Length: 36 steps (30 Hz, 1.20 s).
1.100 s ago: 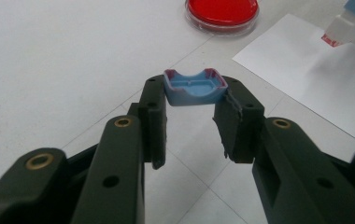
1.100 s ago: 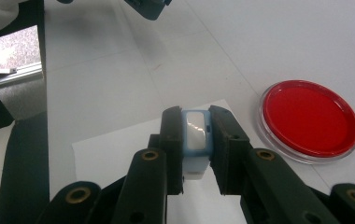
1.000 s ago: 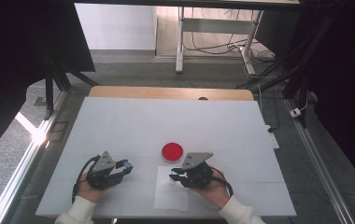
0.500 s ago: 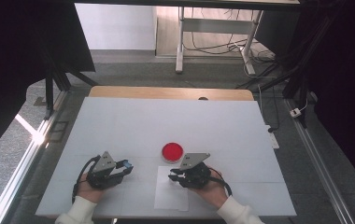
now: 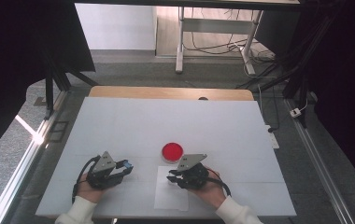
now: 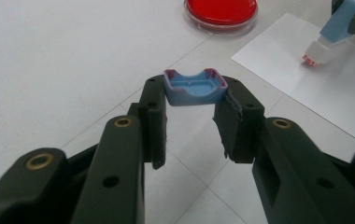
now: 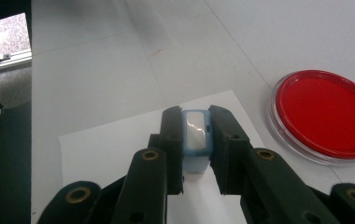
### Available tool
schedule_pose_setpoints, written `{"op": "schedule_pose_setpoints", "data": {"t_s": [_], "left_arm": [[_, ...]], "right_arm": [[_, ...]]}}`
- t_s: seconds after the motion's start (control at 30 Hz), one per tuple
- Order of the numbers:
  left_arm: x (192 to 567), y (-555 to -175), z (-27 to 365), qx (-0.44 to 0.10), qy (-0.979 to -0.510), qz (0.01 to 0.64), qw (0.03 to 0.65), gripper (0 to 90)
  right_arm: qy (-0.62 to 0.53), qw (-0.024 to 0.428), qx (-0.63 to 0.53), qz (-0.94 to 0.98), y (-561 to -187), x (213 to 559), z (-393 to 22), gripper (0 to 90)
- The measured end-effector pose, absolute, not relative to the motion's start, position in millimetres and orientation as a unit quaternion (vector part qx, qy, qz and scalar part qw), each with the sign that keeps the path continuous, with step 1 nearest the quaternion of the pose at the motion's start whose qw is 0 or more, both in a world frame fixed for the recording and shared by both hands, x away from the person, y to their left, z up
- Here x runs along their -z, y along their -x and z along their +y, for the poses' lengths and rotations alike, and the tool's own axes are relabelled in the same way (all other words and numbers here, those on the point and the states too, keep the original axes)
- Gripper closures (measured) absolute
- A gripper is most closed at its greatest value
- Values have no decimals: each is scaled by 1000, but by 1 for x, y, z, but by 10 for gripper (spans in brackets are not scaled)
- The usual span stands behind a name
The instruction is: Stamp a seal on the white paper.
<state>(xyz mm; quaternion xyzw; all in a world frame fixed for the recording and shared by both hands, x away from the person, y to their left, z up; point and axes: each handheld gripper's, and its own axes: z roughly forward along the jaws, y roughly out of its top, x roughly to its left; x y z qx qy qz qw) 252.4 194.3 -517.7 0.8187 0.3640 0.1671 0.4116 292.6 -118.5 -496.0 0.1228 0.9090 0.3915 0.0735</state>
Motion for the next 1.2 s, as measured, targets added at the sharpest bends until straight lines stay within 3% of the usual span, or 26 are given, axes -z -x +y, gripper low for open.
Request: {"op": "schedule_pose_setpoints", "data": {"t_s": [1.2], "left_arm": [[518,-252,194,-167,-819,363,411,644]], "right_arm": [[-127,68,-384,912,-294,501,-119,751]]}}
